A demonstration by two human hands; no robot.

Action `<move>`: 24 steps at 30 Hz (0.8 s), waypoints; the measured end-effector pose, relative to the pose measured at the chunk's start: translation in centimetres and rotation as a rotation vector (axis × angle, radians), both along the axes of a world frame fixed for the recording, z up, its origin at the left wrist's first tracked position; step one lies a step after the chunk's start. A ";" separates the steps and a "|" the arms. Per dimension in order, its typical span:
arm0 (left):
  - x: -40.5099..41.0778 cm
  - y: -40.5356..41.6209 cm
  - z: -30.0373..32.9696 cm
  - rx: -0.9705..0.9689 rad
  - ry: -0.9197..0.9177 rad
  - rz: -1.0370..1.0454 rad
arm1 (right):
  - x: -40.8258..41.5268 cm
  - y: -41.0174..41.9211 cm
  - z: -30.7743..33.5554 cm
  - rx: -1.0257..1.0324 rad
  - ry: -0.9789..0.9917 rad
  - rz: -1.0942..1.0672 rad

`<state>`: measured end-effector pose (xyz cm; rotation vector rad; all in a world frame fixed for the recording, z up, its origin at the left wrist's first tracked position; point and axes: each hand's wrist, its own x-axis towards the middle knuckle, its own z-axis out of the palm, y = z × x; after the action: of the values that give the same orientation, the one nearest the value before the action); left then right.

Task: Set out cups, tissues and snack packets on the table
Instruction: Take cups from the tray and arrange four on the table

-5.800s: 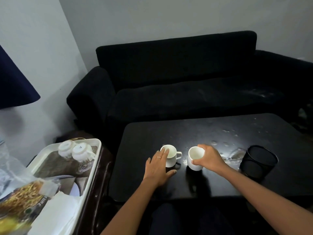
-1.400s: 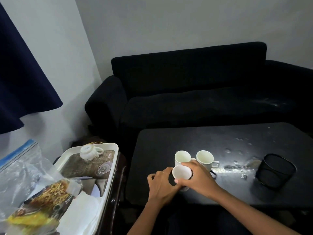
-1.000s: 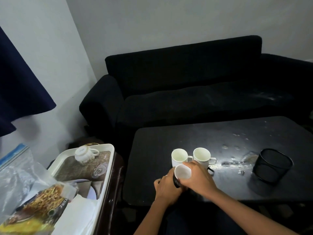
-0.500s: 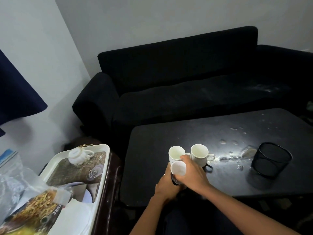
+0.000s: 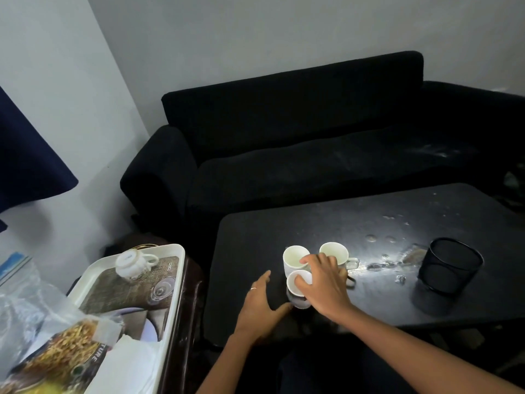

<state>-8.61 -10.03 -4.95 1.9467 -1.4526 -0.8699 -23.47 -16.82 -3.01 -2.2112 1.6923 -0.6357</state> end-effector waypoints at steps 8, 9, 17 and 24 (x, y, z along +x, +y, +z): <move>8.1 2.2 3.3 -0.327 -0.558 0.366 | 5.2 1.3 1.8 -0.127 -0.074 0.238; 9.2 2.6 3.5 -0.285 -0.573 0.426 | 6.2 1.6 2.0 -0.130 -0.074 0.278; 13.7 4.4 1.5 0.099 -0.467 0.573 | 14.8 3.4 2.9 -0.101 -0.025 0.600; 13.9 4.3 1.2 0.126 -0.539 0.560 | 23.6 2.5 4.7 -0.046 0.063 0.712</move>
<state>5.27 -5.73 -3.78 2.6296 -1.0141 -0.1902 0.14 -14.32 1.65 -2.6417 0.7983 -0.4143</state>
